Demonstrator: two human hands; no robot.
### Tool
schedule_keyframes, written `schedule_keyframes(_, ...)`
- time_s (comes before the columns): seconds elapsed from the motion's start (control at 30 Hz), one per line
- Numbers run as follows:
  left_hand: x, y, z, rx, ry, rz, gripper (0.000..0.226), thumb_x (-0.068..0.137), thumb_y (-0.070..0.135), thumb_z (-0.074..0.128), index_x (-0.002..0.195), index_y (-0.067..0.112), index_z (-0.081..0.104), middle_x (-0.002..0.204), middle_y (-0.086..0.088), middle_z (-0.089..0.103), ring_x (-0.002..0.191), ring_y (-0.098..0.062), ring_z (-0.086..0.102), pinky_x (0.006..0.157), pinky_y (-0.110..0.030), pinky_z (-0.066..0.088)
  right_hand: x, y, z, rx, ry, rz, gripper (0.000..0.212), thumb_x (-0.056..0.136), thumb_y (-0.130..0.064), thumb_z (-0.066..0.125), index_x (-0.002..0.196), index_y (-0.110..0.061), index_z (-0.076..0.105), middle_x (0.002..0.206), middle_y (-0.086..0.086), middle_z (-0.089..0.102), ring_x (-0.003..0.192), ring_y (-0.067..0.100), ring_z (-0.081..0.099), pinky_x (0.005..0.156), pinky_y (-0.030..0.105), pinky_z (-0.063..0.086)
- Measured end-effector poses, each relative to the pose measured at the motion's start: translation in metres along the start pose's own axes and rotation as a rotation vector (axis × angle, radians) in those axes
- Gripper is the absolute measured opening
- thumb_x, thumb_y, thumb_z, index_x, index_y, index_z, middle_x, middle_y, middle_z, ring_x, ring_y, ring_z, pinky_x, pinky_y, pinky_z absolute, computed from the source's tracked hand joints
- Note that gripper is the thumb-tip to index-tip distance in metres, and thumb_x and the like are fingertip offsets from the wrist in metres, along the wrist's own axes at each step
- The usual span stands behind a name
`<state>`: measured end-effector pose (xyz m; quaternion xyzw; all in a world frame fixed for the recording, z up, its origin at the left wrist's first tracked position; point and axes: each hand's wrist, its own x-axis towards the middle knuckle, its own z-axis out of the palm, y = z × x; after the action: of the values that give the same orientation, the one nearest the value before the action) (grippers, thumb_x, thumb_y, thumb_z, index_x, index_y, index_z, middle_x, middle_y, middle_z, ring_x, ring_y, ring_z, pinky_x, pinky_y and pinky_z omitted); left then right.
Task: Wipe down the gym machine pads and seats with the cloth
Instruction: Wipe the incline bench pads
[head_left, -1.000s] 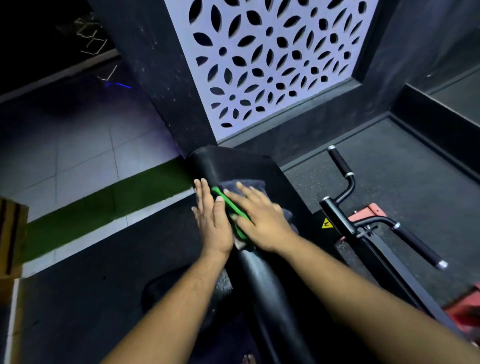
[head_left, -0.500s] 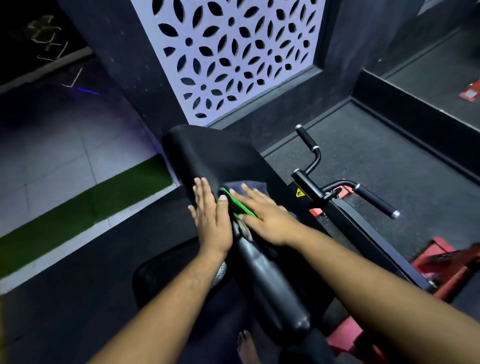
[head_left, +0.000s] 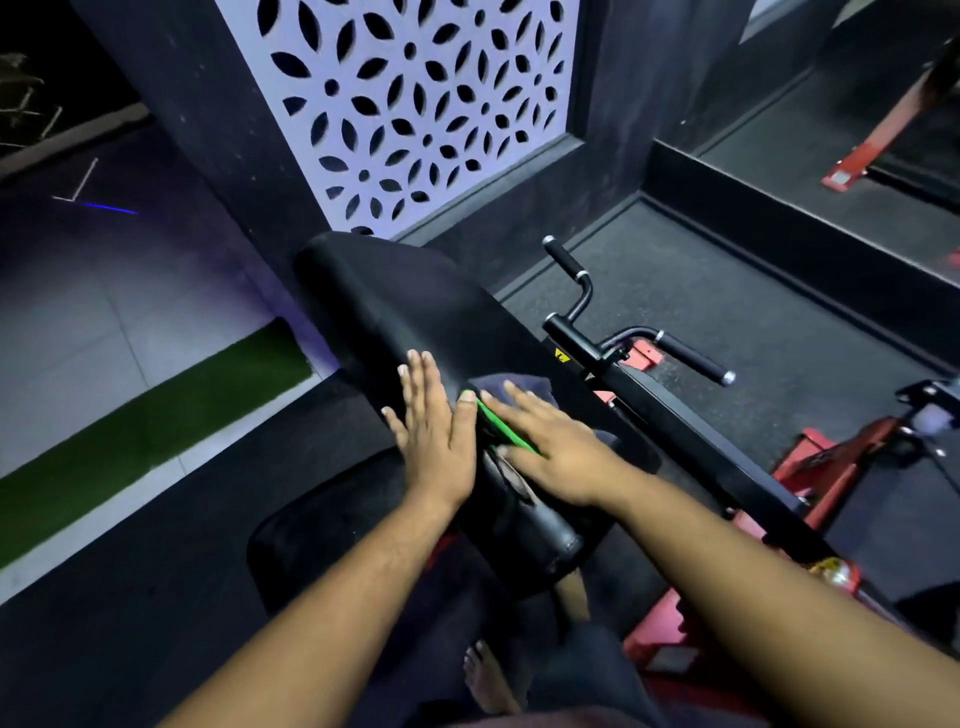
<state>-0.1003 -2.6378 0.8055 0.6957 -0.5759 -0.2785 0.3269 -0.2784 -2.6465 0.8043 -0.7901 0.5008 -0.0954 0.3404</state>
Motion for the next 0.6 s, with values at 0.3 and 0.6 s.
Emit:
schedule_keyframes(0.3, -0.017, 0.002, 0.012, 0.156, -0.088, -0.04, 0.098, 0.081, 0.072, 0.008, 0.163, 0.02, -0.005, 0.169, 0.007, -0.018, 0.153, -0.008, -0.022, 0.123, -0.054, -0.016, 0.042, 0.026, 0.004, 0.109, -0.01, 0.363, 0.062, 0.102, -0.057, 0.039, 0.158, -0.051, 0.013, 0.172, -0.008, 0.009, 0.158, 0.019, 0.006, 0.124, 0.06, 0.009)
schedule_keyframes(0.6, 0.003, 0.01, 0.019, 0.37, -0.082, -0.01, 0.091, 0.088, 0.07, 0.01, 0.163, 0.021, 0.001, 0.169, 0.009, -0.016, 0.15, -0.006, -0.03, 0.12, -0.055, -0.018, 0.021, 0.117, 0.018, 0.135, -0.09, 0.368, 0.065, 0.096, -0.063, 0.036, 0.157, -0.053, 0.015, 0.171, -0.009, 0.01, 0.158, 0.022, 0.009, 0.123, 0.059, 0.014)
